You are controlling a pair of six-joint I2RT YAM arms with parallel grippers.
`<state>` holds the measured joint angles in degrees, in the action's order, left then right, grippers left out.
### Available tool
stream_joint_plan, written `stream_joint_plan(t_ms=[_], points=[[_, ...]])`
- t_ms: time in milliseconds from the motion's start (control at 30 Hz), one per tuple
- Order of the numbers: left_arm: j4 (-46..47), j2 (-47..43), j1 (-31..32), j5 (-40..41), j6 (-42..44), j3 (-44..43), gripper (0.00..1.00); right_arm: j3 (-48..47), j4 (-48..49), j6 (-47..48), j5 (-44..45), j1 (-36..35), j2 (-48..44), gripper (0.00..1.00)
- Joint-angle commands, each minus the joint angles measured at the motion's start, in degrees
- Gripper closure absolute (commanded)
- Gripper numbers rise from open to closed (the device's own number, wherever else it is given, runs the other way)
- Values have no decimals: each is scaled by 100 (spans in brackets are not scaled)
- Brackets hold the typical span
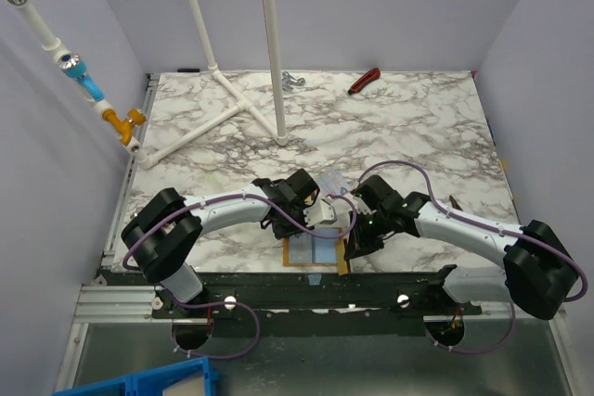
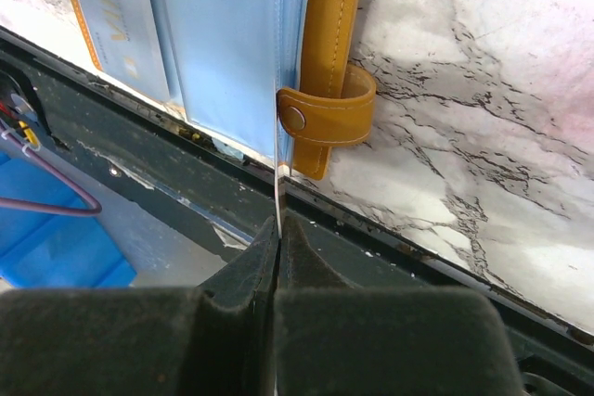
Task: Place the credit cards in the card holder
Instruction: Insert the credit card into the card holder.
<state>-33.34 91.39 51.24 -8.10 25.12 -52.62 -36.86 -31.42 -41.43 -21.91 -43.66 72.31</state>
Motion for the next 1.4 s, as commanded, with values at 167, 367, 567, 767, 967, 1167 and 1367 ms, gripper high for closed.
stream_joint_plan(t_ms=[167, 367, 567, 767, 967, 1167, 1367], points=[[112, 52, 27, 175, 98, 60, 72, 130, 65, -46, -182, -19, -4, 100], [81, 19, 30, 163, 75, 24, 72, 198, 84, -27, -85, -20, 144, 99], [78, 6, 26, 167, 76, 6, 72, 145, 142, 12, -101, -19, 263, 99], [78, 17, 26, 168, 98, 15, 72, 99, 255, 78, -180, -20, 425, 99], [101, -15, 27, 142, 97, 32, 72, 91, 392, 126, -259, -20, 585, 99], [100, -1, 26, 131, 102, 41, 72, 30, 520, 154, -338, -20, 711, 99], [91, -9, 26, 115, 129, 41, 72, 29, 816, 172, -522, -19, 880, 99]])
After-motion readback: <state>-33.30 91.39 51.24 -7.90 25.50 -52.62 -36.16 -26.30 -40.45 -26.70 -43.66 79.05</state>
